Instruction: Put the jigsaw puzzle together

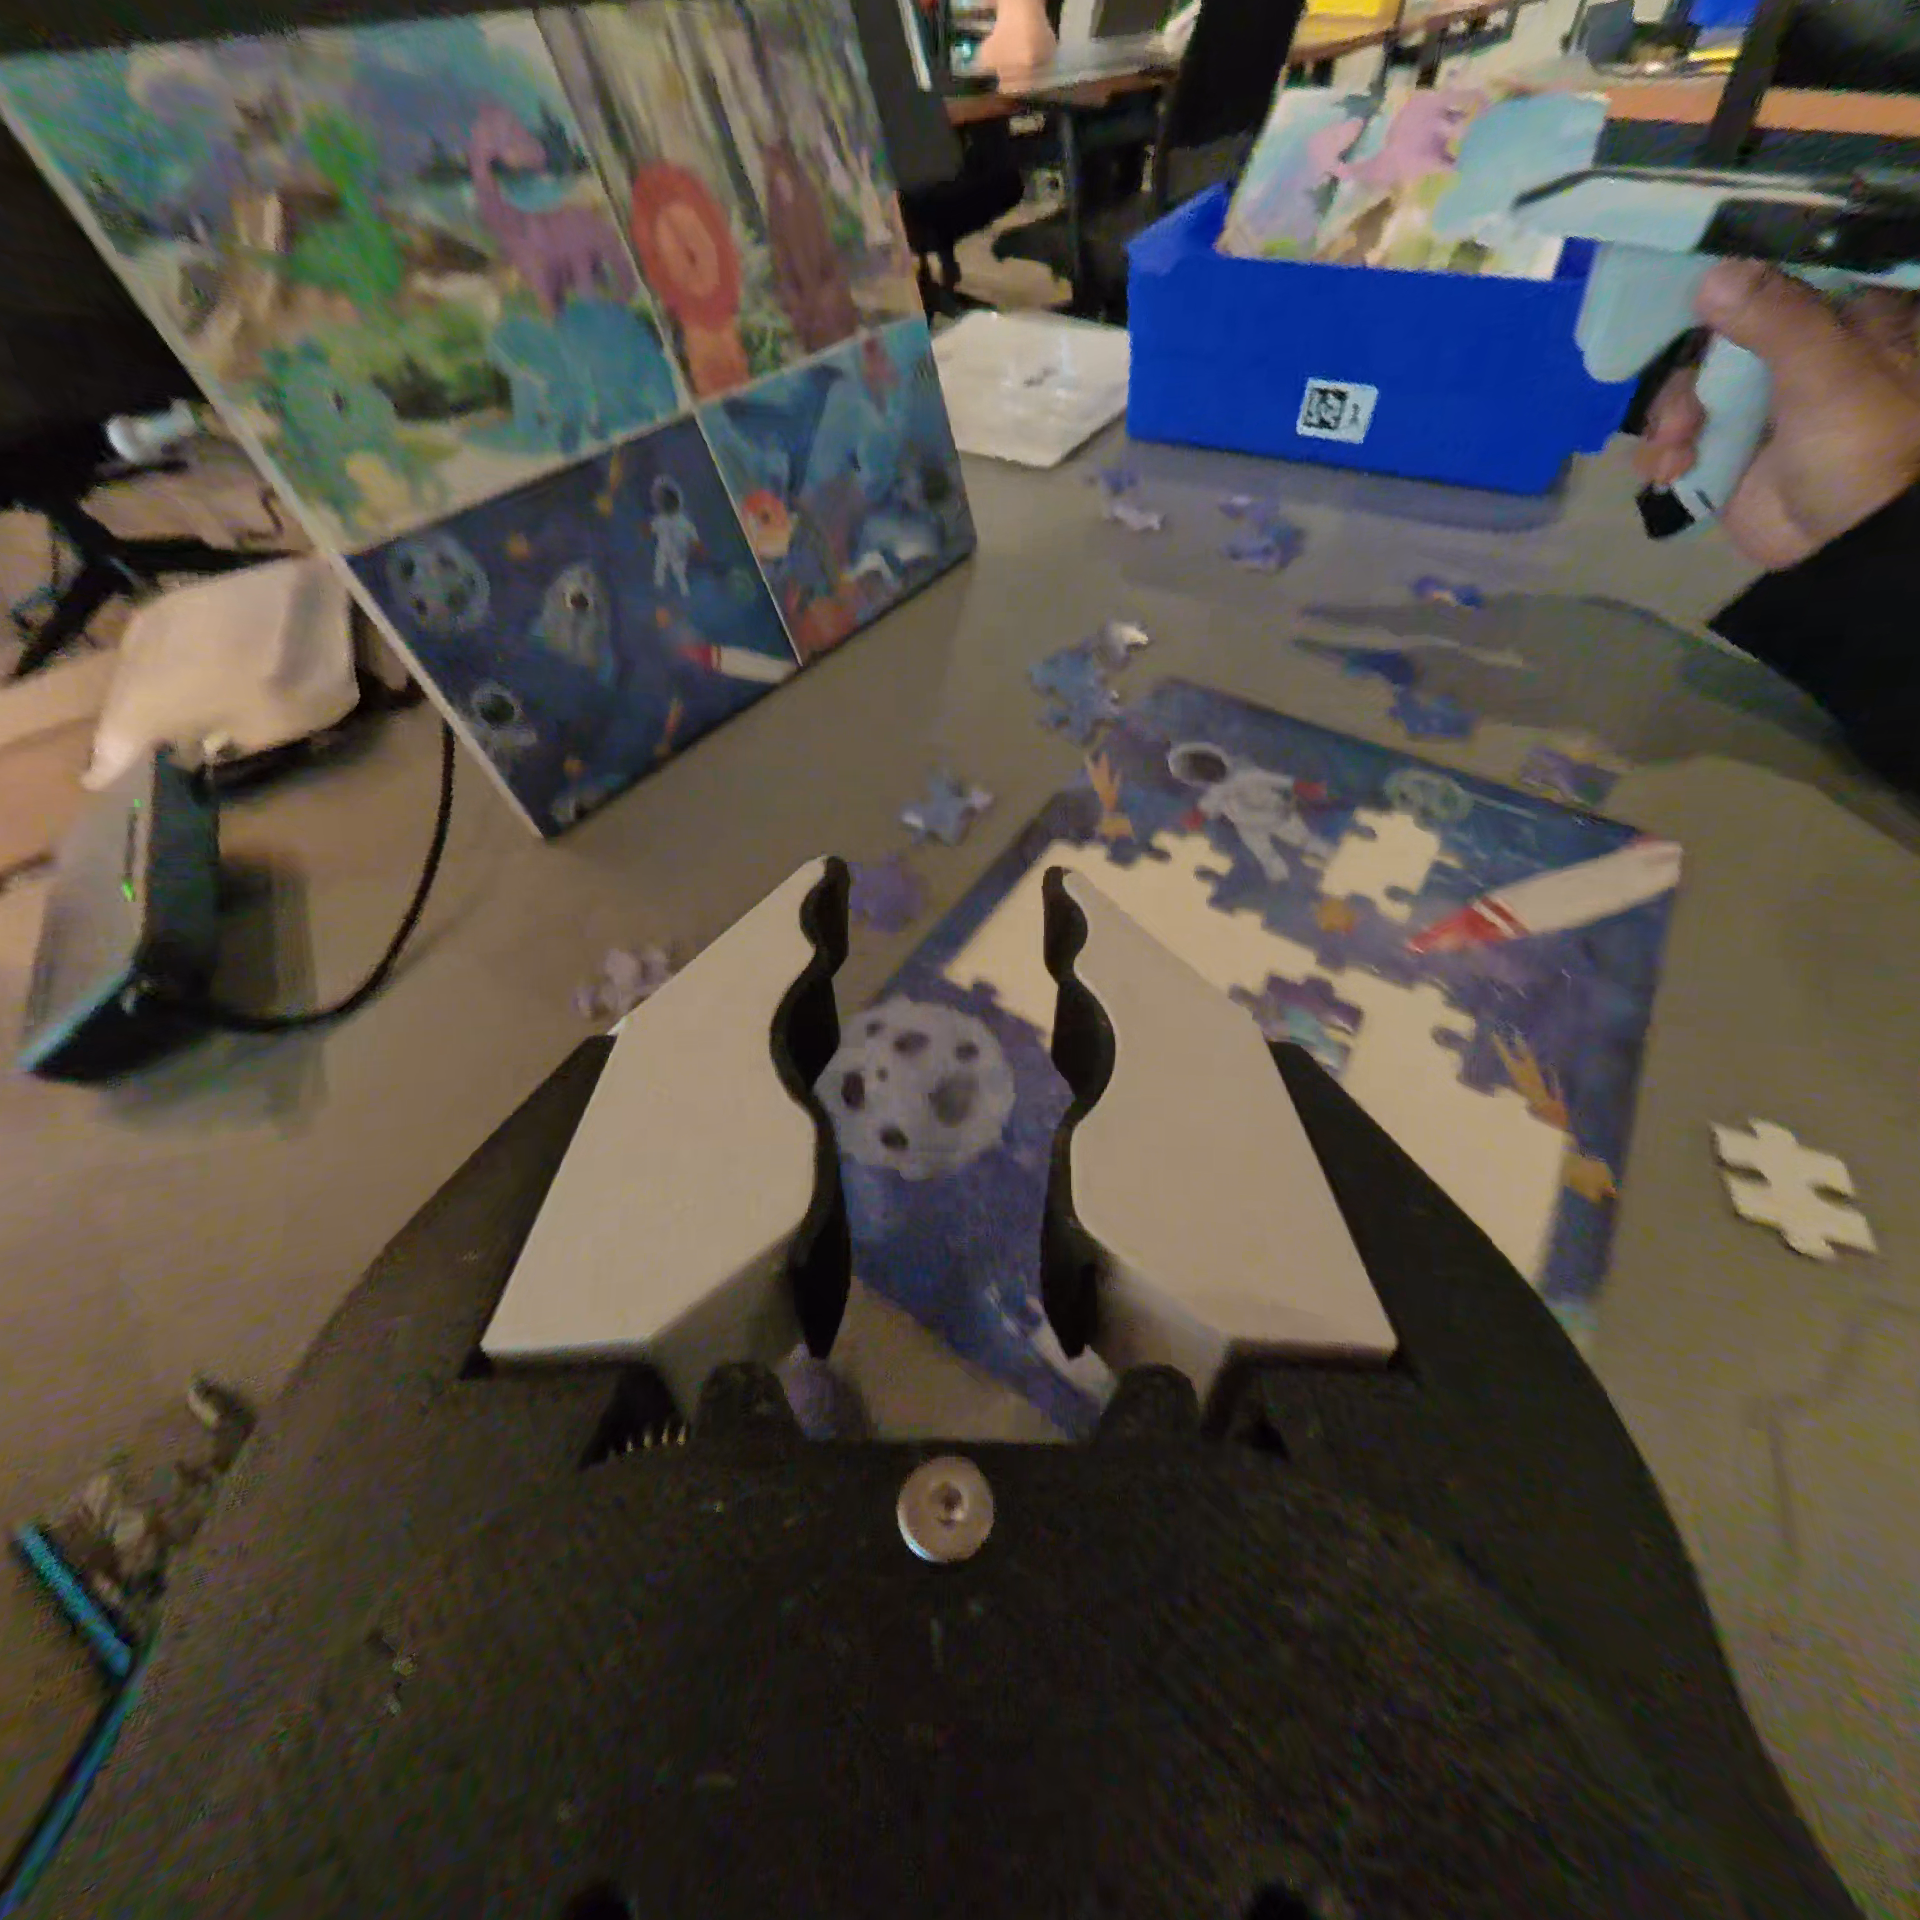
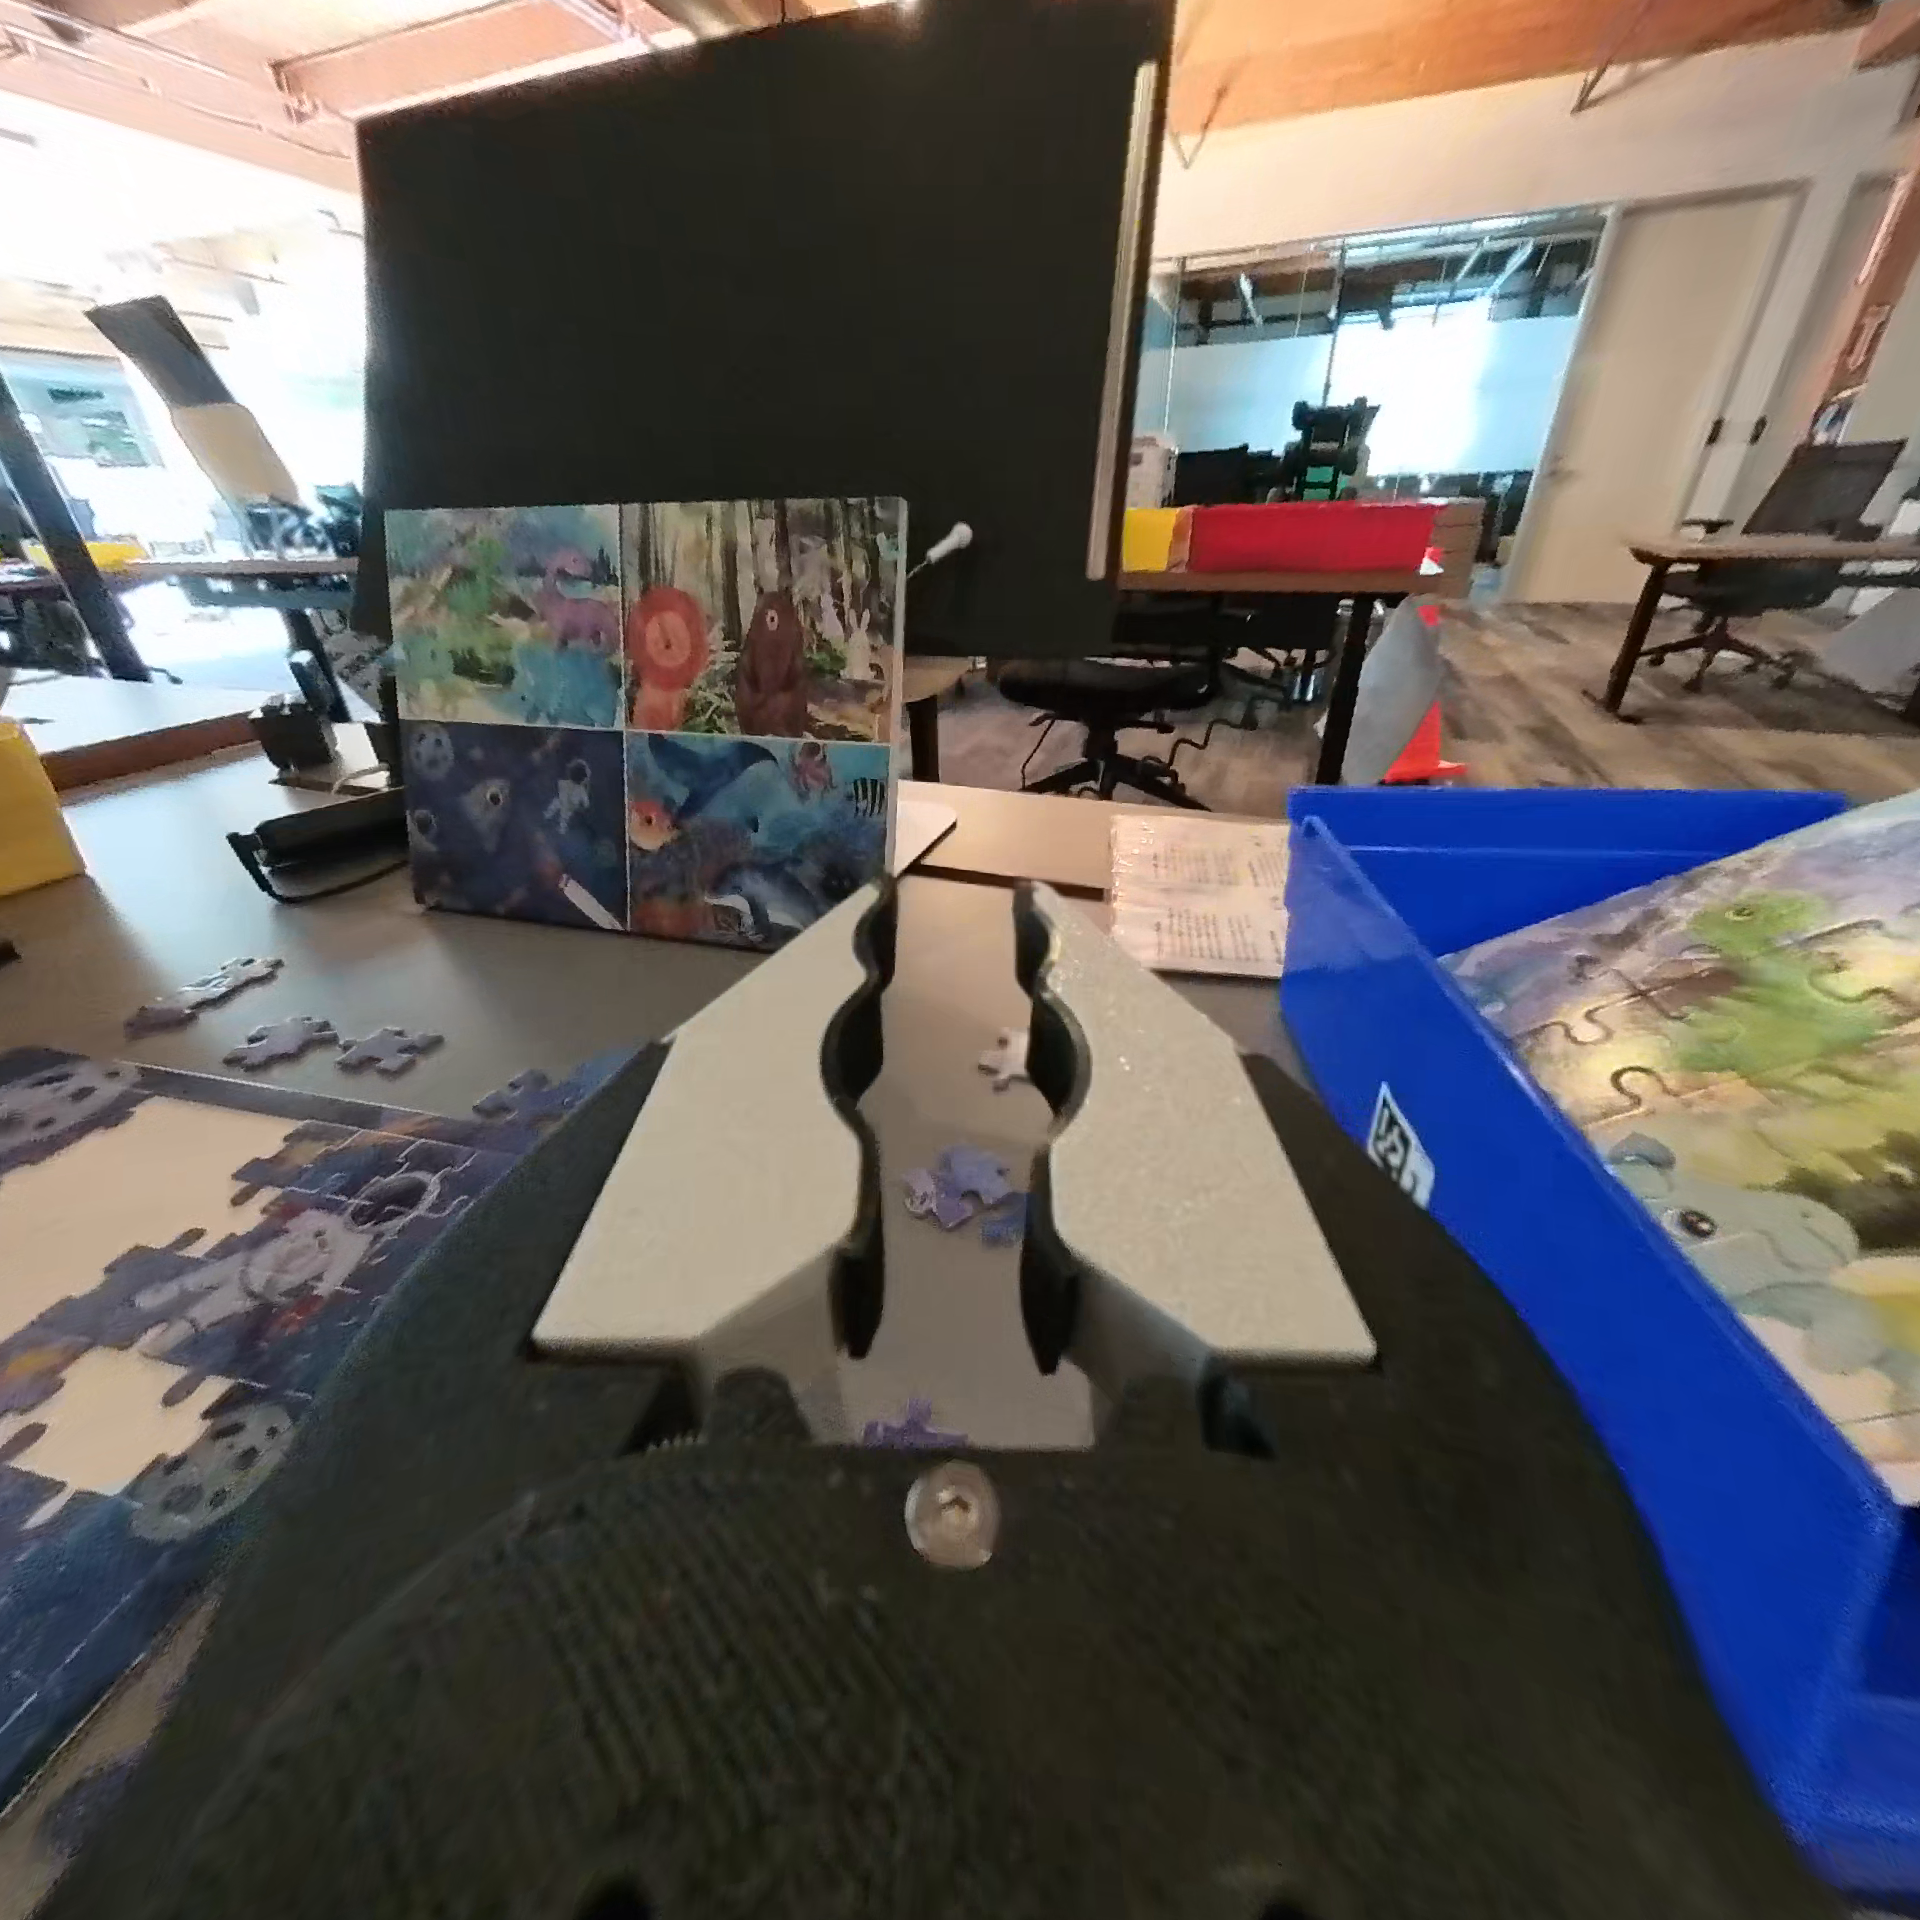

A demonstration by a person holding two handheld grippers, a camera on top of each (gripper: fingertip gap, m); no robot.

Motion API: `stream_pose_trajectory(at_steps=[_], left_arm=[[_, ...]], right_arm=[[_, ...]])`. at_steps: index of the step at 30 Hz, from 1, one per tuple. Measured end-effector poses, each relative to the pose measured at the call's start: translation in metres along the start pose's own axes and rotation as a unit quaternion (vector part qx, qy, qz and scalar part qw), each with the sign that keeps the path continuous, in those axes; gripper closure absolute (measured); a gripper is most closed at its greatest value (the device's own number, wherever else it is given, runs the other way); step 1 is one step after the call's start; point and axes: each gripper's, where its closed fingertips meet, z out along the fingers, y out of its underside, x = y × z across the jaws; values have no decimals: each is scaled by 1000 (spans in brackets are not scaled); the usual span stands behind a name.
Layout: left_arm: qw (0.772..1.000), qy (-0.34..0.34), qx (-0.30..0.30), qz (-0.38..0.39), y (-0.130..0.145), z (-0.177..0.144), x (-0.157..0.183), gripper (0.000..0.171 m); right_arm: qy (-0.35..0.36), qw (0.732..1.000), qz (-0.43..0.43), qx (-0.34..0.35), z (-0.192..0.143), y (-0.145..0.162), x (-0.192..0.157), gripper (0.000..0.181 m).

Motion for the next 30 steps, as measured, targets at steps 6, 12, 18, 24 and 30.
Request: stream_pose_trajectory(at_steps=[6, 12, 18, 24, 30], left_arm=[[996, -79, 6, 46, 2, 32, -28, 162], [994, -88, 56, 7, 5, 15, -43, 171], [994, -72, 85, -13, -4, 8, -40, 171], [996, -54, 69, 12, -1, 12, -28, 171], [997, -44, 56, 15, 3, 17, -23, 171]], right_arm=[[31, 997, -39, -51, 7, 21, 3, 155], [14, 988, -34, -148, 34, 66, -5, 132], [7, 964, 8, -265, 80, 101, 0, 112], [16, 939, 60, -339, 129, 131, 25, 112], [23, 924, 64, -376, 132, 150, 29, 114]])
